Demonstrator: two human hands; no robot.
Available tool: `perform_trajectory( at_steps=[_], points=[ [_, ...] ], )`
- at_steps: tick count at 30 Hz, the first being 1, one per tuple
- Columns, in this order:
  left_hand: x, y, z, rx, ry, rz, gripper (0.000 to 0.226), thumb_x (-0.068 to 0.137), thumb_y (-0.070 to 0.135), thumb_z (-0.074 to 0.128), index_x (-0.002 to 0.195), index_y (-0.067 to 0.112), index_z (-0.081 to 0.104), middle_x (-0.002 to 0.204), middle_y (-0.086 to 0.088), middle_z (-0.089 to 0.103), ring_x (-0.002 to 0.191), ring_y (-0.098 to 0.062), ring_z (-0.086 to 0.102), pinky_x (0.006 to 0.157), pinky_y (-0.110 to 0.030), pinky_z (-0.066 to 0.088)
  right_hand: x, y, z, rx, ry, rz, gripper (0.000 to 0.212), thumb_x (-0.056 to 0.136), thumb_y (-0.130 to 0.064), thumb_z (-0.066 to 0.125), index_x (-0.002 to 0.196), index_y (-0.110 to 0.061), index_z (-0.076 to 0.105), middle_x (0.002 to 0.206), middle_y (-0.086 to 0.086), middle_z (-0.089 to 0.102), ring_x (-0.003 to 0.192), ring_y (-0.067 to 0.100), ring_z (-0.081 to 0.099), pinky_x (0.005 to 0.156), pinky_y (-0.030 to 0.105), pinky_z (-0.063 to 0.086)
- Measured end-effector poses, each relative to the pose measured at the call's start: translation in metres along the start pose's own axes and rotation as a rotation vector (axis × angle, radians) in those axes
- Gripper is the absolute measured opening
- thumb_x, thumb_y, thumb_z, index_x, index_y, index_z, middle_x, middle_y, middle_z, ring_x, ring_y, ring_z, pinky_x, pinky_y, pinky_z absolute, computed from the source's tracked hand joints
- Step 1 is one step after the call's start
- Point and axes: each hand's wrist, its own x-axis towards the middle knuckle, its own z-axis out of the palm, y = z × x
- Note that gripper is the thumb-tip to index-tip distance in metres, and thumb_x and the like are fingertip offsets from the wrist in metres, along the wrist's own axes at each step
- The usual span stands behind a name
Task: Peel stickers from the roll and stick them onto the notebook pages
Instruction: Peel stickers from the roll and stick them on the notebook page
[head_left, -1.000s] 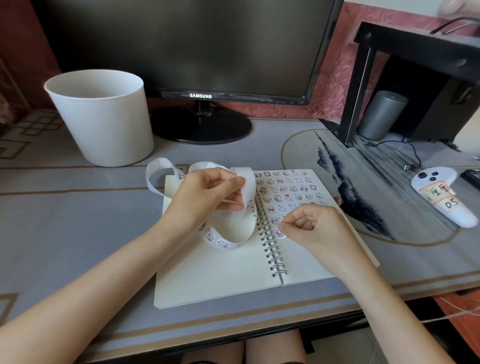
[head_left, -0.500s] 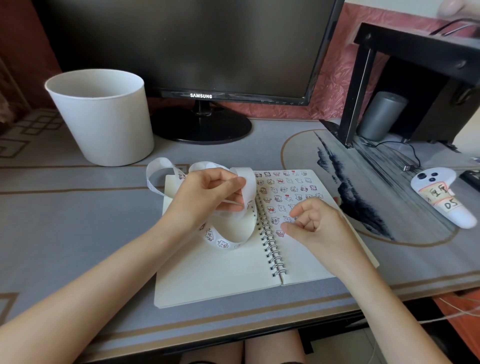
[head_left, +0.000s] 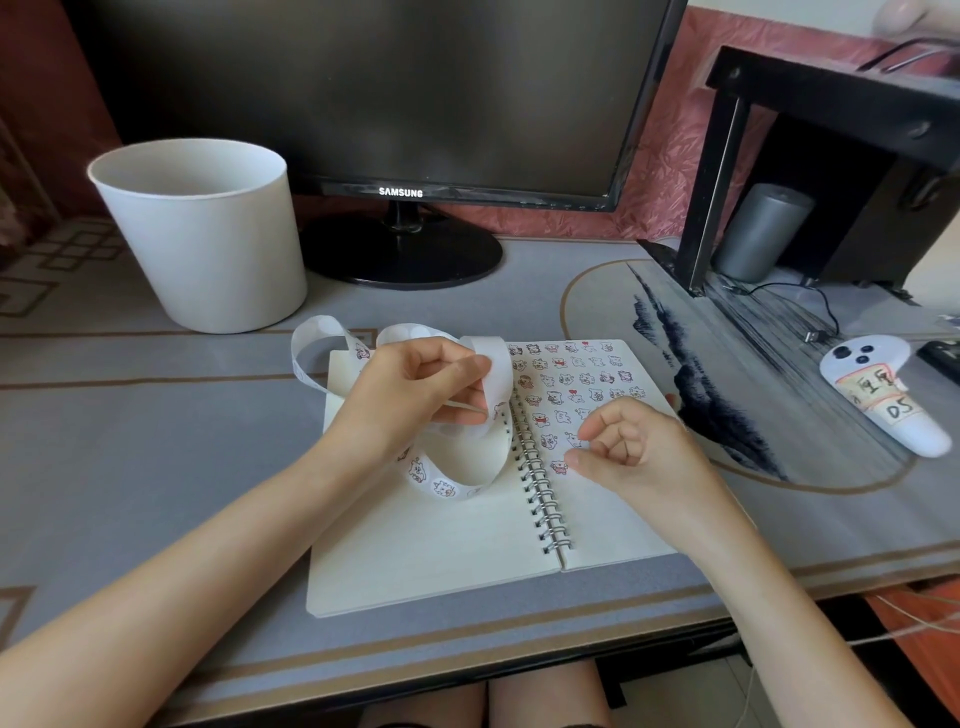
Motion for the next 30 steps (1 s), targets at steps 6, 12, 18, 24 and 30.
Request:
perform_trajectory(
  at_steps=[6, 12, 18, 24, 30],
  points=[
    [-0.001, 0.001, 0.0, 0.0, -0.024, 0.01, 0.014, 0.09, 0.013, 0.061, 0.084, 0.001, 0.065, 0.06, 0.0, 0.065, 0.055, -0.009, 0.065, 0.062, -0.023, 0.058, 0.008, -0.009, -0.007, 0.117, -0.006, -0.02, 0.005, 0.086, -0.011, 0.066, 0.084, -0.014, 0.063, 0.067, -0.003, 0.061, 0.05, 0.004, 0.048, 0.05, 0.011, 0.038],
    [0.0, -0.001, 0.0, -0.02, -0.064, 0.053, 0.015, 0.091, 0.014, 0.059, 0.085, 0.001, 0.063, 0.066, -0.003, 0.066, 0.062, -0.011, 0.065, 0.065, -0.024, 0.059, 0.015, -0.033, 0.005, 0.158, -0.037, -0.24, 0.006, 0.087, -0.017, 0.067, 0.092, -0.017, 0.067, 0.09, -0.002, 0.072, 0.082, 0.005, 0.063, 0.073, 0.022, 0.046],
    [0.0, -0.001, -0.001, -0.06, -0.064, 0.099, 0.015, 0.092, 0.015, 0.056, 0.086, 0.003, 0.063, 0.076, -0.011, 0.069, 0.072, -0.015, 0.068, 0.064, -0.023, 0.057, 0.024, -0.048, 0.016, 0.226, -0.091, -0.3, 0.022, 0.08, -0.01, 0.073, 0.097, -0.016, 0.06, 0.083, -0.001, 0.072, 0.072, 0.003, 0.061, 0.077, 0.038, 0.046],
    [0.0, -0.001, -0.001, -0.089, -0.056, 0.129, 0.022, 0.093, 0.013, 0.055, 0.092, -0.007, 0.06, 0.086, -0.025, 0.066, 0.08, -0.022, 0.067, 0.067, -0.024, 0.057, 0.029, -0.046, 0.019, 0.238, -0.05, -0.295, 0.019, 0.078, -0.009, 0.075, 0.092, -0.012, 0.062, 0.079, -0.002, 0.07, 0.076, 0.006, 0.063, 0.075, 0.031, 0.047],
    [-0.002, 0.002, -0.001, -0.091, -0.067, 0.139, 0.024, 0.094, 0.011, 0.053, 0.096, -0.012, 0.059, 0.085, -0.023, 0.065, 0.076, -0.02, 0.067, 0.065, -0.022, 0.057, 0.028, -0.041, 0.022, 0.317, -0.093, -0.275, 0.011, 0.078, -0.004, 0.073, 0.086, -0.007, 0.066, 0.078, -0.001, 0.066, 0.071, 0.006, 0.058, 0.055, 0.019, 0.046]
  ],
)
